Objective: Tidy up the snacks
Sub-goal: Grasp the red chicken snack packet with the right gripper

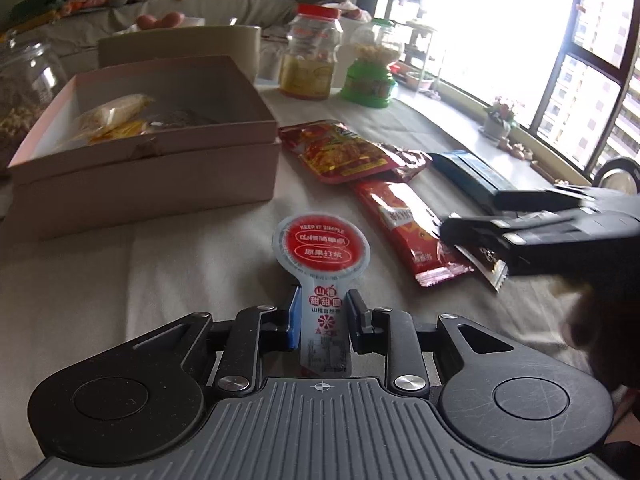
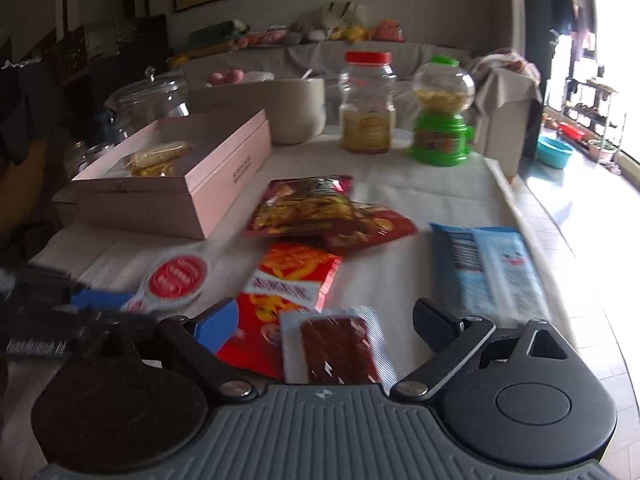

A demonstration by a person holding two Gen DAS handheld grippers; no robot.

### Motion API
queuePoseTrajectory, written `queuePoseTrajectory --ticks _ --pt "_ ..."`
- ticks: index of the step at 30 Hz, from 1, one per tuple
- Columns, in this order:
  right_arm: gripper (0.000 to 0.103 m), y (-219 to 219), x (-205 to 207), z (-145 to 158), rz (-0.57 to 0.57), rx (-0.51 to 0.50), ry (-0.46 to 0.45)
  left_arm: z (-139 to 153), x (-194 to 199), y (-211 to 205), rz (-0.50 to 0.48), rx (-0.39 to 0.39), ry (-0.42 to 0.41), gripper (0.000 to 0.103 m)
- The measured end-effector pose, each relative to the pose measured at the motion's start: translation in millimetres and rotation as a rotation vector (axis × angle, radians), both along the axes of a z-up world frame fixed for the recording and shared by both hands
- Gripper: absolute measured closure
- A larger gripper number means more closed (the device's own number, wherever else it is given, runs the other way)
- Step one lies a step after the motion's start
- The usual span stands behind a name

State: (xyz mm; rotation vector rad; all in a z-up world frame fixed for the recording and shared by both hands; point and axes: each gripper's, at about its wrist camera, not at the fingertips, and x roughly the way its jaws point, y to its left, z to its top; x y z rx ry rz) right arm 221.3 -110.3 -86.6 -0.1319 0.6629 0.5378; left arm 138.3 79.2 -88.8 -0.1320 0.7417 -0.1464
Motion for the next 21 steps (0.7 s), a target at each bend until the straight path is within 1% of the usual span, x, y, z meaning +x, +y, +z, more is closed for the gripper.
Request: queuePoseTrajectory --ticks 2,6,7,8,10,11,12,13,14,16,18,21 --pt "0.016 17 13 -4 0.013 -0.021 0.021 0 -11 7 0.027 -0.029 -0.005 0.075" --pt "0.019 41 35 -12 0.018 -0.071 0.031 -3 -23 11 0.047 -0.043 -0.033 0.075" --pt "0.023 44 39 -11 0.002 -0.081 0.023 -4 -24 11 0.049 -0.042 -0.041 0.075" --pt "0.024 44 41 -6 0.0 -0.082 0.005 -4 -25 10 0.05 -0.038 -0.048 0.075" --pt "0.024 46 46 9 0.001 -0.08 -0.077 -4 -26 8 0.049 -0.026 -0.059 0.075" --pt "0.022 48 50 16 -0.003 -0.085 -0.117 -5 -27 7 0.05 -0.022 -0.065 0.075" --pt "0.019 49 58 23 -0.003 -0.085 -0.143 -5 -27 7 0.052 -0.022 -0.068 0.075" --pt "0.011 51 70 27 0.007 -0.078 -0.137 -5 -27 7 0.053 -0.024 -0.07 0.075" --pt "0.007 53 84 27 0.03 -0.075 -0.094 -5 -27 8 0.053 -0.028 -0.07 0.075" --pt "0.008 60 112 19 0.072 -0.075 0.023 -5 -27 10 0.054 -0.04 -0.072 0.075" --pt "0.008 67 131 9 0.088 -0.066 0.08 -7 -27 12 0.055 -0.058 -0.073 0.075" --pt "0.008 81 151 -9 0.105 -0.102 0.147 -8 -28 17 0.058 -0.094 -0.074 0.075"
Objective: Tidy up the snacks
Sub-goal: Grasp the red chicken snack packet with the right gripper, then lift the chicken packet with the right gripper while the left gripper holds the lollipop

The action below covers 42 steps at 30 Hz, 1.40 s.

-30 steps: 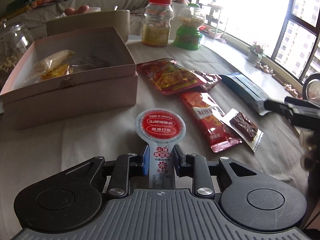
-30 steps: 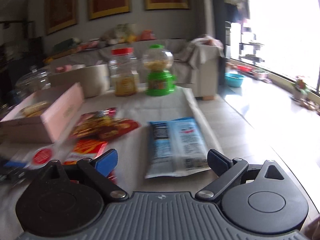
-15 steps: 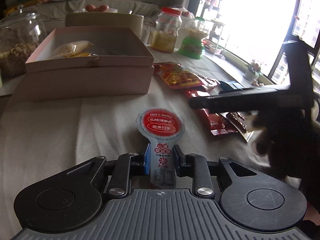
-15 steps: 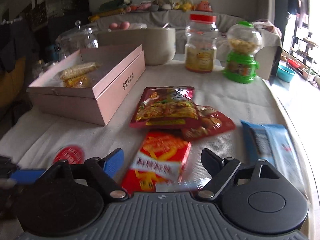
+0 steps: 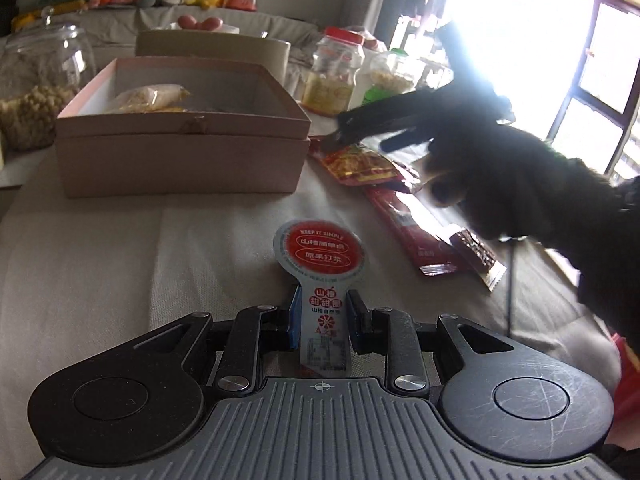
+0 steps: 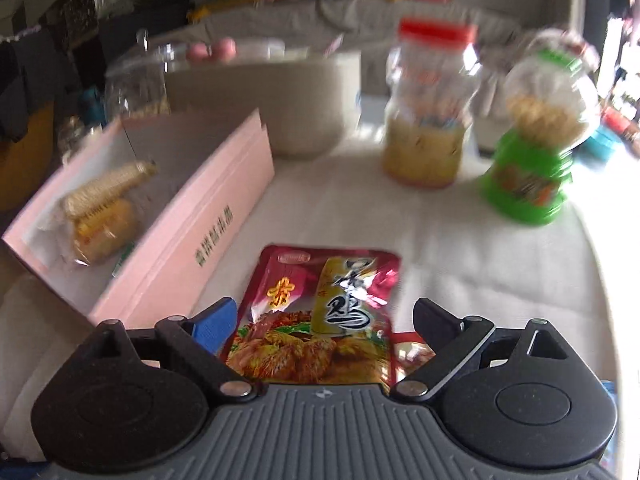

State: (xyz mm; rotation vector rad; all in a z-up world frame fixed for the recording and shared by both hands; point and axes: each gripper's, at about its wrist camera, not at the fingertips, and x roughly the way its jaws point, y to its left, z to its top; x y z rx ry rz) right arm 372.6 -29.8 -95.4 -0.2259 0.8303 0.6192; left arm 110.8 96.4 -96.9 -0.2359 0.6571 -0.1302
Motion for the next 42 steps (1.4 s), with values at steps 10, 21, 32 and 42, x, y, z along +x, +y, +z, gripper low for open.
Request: queuePoseTrajectory --ticks 10,21,32,42 --pt "0.059 -13 -75 27 0.099 -0.045 -0.08 -3 0 9 0.001 -0.061 -0.003 0.075" --pt "0.068 -90 -173 34 0.128 0.141 0.126 -3 -1 5 0.003 -0.032 -0.004 0.075" --pt "0.02 -134 -222 7 -0.002 0.151 0.065 2 -10 -7 0.002 0.027 0.012 0.076" --pt "0.0 -107 -231 0 -0.033 0.097 0.04 8 -39 -3 0.045 0.063 0.062 0.075"
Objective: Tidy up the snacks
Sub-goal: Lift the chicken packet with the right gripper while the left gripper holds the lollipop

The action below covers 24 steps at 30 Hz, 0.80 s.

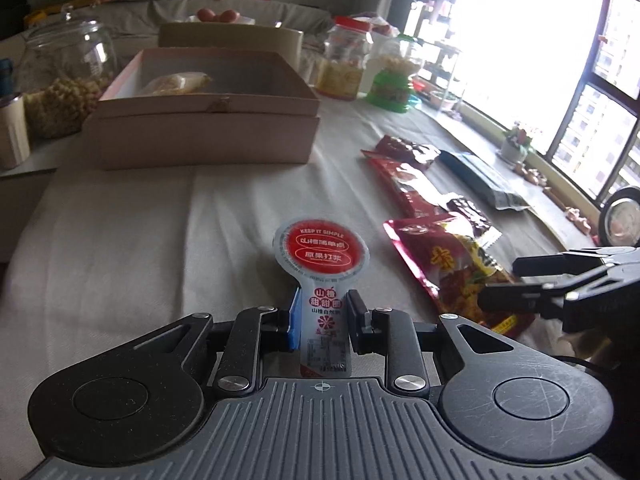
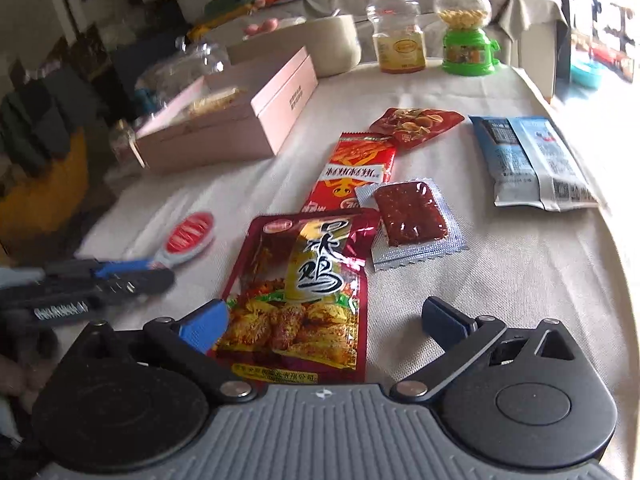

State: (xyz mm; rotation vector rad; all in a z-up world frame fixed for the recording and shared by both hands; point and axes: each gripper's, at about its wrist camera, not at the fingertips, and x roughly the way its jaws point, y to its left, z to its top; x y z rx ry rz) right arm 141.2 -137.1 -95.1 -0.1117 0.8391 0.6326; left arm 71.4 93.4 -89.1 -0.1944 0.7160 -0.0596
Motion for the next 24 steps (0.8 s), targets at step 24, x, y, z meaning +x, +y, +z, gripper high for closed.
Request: queuePoseTrajectory --ticks 24 --pt "0.032 46 6 10 0.014 -0.113 -0.059 -2 -6 8 0.039 0.036 -0.024 0.075"
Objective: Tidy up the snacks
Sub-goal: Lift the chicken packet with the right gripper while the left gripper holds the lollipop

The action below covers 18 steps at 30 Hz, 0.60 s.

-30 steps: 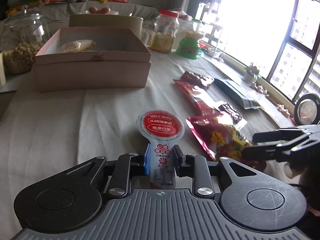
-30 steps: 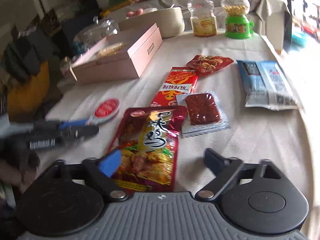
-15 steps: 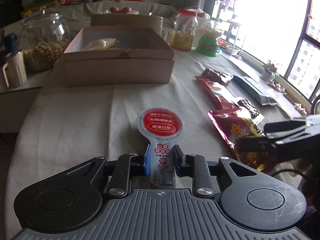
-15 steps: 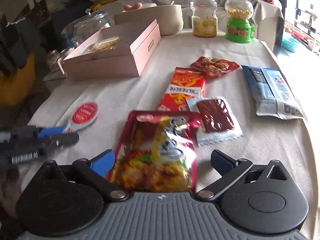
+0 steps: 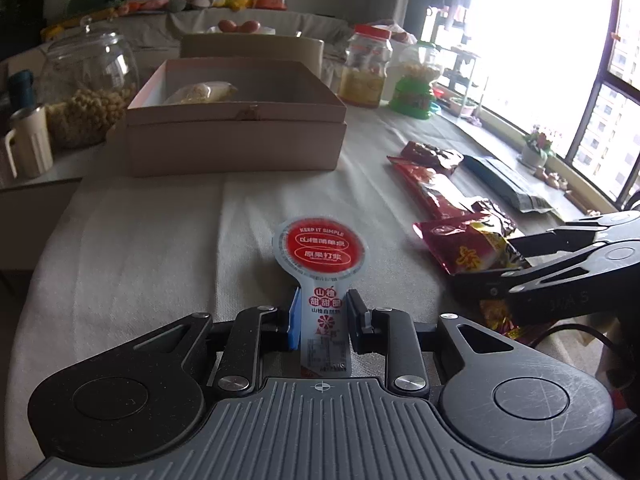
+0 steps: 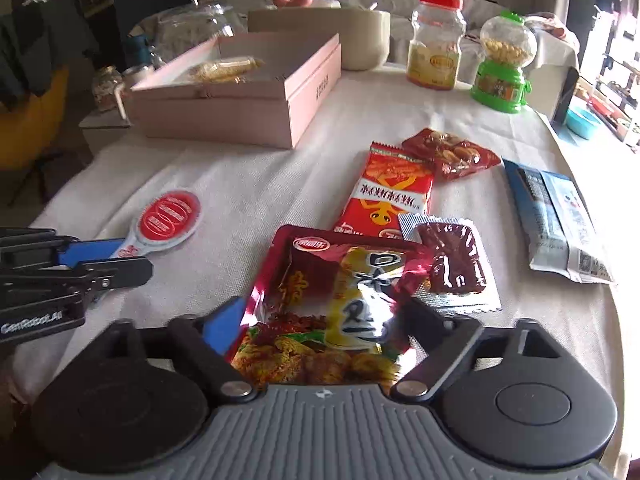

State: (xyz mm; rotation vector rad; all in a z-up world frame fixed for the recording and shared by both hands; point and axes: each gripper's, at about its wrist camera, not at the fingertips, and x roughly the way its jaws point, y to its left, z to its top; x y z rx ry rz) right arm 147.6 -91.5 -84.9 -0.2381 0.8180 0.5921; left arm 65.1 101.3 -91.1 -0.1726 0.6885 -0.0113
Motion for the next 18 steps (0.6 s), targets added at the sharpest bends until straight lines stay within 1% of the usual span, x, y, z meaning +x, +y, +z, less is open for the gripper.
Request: queuePoseTrajectory --ticks 2,3,4,6,7,8,10,12,14,16,18 --pt "0.041 -10 -1 9 0.009 0.022 0.013 2 -4 2 -0.002 -0.034 0.002 0.076" --pt "0.047 -15 -4 13 0.006 0.031 0.002 5 -7 1 -0.011 -0.041 -0.004 0.076" --pt "0.059 -20 -6 19 0.014 0.04 0.002 8 -10 -1 -0.022 -0.037 -0.012 0.076" --pt "0.068 -30 -10 29 0.024 0.08 0.016 15 -20 -8 -0.046 -0.015 -0.033 0.077" --pt "0.07 -35 -14 34 0.033 0.097 0.019 19 -24 -11 -0.059 -0.008 -0.043 0.078" --pt "0.071 -39 -17 38 0.041 0.107 0.017 23 -29 -14 -0.07 -0.004 -0.053 0.084" --pt "0.073 -45 -24 44 0.058 0.112 0.005 32 -39 -18 -0.081 0.005 -0.076 0.09" --pt "0.075 -51 -30 47 0.071 0.111 -0.009 39 -48 -19 -0.088 0.002 -0.101 0.09" --pt "0.077 -56 -33 46 0.084 0.107 -0.002 41 -53 -21 -0.085 0.0 -0.108 0.09" --pt "0.075 -58 -34 42 0.09 0.079 -0.003 37 -52 -23 -0.083 0.0 -0.082 0.09" --pt "0.071 -60 -31 36 0.064 0.053 0.004 33 -48 -25 -0.085 0.0 -0.056 0.09"
